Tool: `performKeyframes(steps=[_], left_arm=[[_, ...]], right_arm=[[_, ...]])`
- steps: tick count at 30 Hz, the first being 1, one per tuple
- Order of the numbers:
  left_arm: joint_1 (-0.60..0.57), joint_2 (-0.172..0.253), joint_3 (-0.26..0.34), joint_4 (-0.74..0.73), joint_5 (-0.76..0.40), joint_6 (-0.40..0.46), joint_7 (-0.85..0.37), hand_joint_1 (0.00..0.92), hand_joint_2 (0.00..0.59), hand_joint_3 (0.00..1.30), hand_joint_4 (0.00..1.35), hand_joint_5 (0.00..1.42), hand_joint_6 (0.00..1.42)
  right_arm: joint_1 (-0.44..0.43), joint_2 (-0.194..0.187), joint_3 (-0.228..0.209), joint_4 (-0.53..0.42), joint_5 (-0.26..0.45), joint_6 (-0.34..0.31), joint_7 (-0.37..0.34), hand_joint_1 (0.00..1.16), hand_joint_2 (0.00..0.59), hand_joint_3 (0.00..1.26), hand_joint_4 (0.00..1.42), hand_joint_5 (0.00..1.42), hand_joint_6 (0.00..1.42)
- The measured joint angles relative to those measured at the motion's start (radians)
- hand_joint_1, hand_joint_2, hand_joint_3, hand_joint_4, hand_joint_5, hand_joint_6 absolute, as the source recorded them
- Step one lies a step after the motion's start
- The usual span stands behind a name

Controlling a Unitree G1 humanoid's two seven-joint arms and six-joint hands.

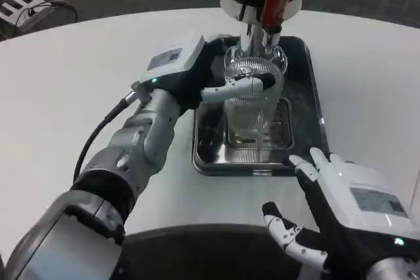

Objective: Grasp the cup under the faucet to collect the drink, then remove the cup.

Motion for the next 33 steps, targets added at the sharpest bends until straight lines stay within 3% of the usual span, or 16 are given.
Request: performKeyframes(steps=[7, 11, 20, 23, 26, 28, 31, 33], left_arm=[[-0.020, 0.003, 0.023, 0.000, -0.009, -0.023, 0.007, 0.063, 0.040, 0.10, 0.12, 0.40, 0.71], [-0.018, 0.024, 0.048, -0.001, -0.039, -0.054, 0.010, 0.033, 0.044, 0.21, 0.27, 0.48, 0.73], [0.062, 0.153, 0.150, -0.047, -0.158, -0.244, -0.044, 0.000, 0.074, 0.47, 0.57, 0.74, 0.94], [0.104, 0.194, 0.206, -0.074, -0.228, -0.343, -0.119, 0.000, 0.087, 0.47, 0.57, 0.72, 0.87], [0.116, 0.216, 0.291, -0.092, -0.343, -0.408, -0.253, 0.000, 0.099, 0.42, 0.45, 0.58, 0.70], [0.115, 0.217, 0.395, -0.115, -0.514, -0.410, -0.497, 0.000, 0.103, 0.36, 0.35, 0.47, 0.54], [0.112, 0.217, 0.449, -0.126, -0.603, -0.385, -0.651, 0.000, 0.114, 0.31, 0.29, 0.40, 0.45], [0.099, 0.217, 0.493, -0.139, -0.683, -0.308, -0.833, 0.000, 0.119, 0.28, 0.25, 0.36, 0.40]], right_arm=[[-0.002, 0.000, 0.001, 0.005, 0.004, 0.010, -0.004, 0.26, 0.461, 0.14, 0.00, 0.00, 0.00], [-0.004, 0.000, 0.001, 0.006, 0.015, 0.016, -0.019, 0.27, 0.461, 0.14, 0.00, 0.00, 0.00], [-0.036, 0.000, -0.009, 0.025, 0.048, 0.026, -0.028, 0.27, 0.462, 0.15, 0.00, 0.00, 0.00], [-0.047, 0.000, -0.011, 0.040, 0.048, 0.030, -0.033, 0.27, 0.465, 0.15, 0.00, 0.00, 0.00], [-0.056, 0.000, -0.011, 0.049, 0.051, 0.032, -0.033, 0.26, 0.467, 0.15, 0.00, 0.00, 0.00], [-0.070, -0.001, -0.008, 0.057, 0.051, 0.034, -0.033, 0.26, 0.466, 0.15, 0.00, 0.00, 0.00], [-0.079, -0.001, -0.004, 0.065, 0.050, 0.035, -0.033, 0.26, 0.464, 0.15, 0.00, 0.00, 0.00], [-0.085, -0.001, 0.001, 0.082, 0.051, 0.038, -0.035, 0.27, 0.463, 0.15, 0.00, 0.00, 0.00]])
